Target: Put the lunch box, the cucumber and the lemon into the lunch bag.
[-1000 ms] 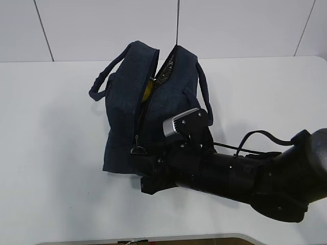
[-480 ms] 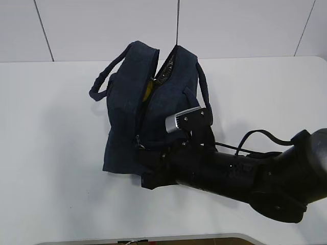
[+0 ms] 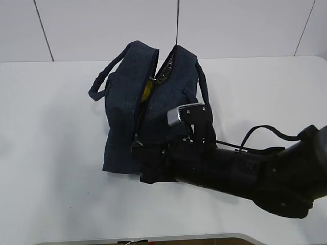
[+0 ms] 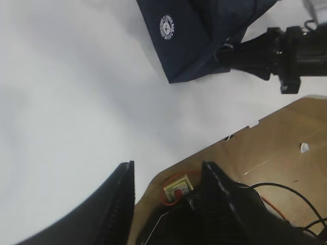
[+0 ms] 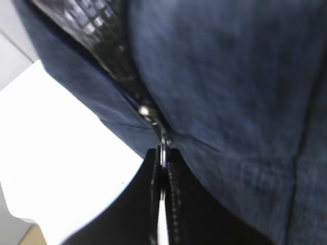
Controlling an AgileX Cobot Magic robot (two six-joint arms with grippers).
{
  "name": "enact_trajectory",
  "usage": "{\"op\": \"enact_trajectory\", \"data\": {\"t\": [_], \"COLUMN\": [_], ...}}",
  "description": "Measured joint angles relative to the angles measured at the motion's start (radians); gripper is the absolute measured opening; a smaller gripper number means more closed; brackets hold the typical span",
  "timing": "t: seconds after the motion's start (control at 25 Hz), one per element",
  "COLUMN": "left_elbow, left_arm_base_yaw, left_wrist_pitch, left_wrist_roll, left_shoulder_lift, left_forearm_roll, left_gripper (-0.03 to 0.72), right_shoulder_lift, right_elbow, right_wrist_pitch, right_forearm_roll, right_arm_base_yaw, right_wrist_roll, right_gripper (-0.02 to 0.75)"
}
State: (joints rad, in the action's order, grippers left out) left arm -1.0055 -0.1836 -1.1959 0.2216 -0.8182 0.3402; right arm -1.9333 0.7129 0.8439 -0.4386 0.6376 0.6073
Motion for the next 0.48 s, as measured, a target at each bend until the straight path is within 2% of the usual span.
{"op": "enact_trajectory", "data": {"t": [0.2,0.48], "left_elbow": [0.121,0.192], "left_arm_base_yaw": [0.0,0.0], "left_wrist_pitch": [0.089,0.208], "left_wrist_roll": [0.052,0.218], "left_shoulder_lift": [-0.048,-0.163], "left_forearm_roll": [0.02,0.159], "left_gripper": [0.305,0.305], "right_shoulder_lift": [0.065,0.145], "right_elbow": [0.0,0.0], "right_wrist_pitch": [-0.082,-0.151], "right_forearm_roll": [-0.026,-0.057], "right_arm_base_yaw": [0.0,0.0], "right_wrist_roll": [0.017,0.037], "right_gripper": [0.005,0.005]}}
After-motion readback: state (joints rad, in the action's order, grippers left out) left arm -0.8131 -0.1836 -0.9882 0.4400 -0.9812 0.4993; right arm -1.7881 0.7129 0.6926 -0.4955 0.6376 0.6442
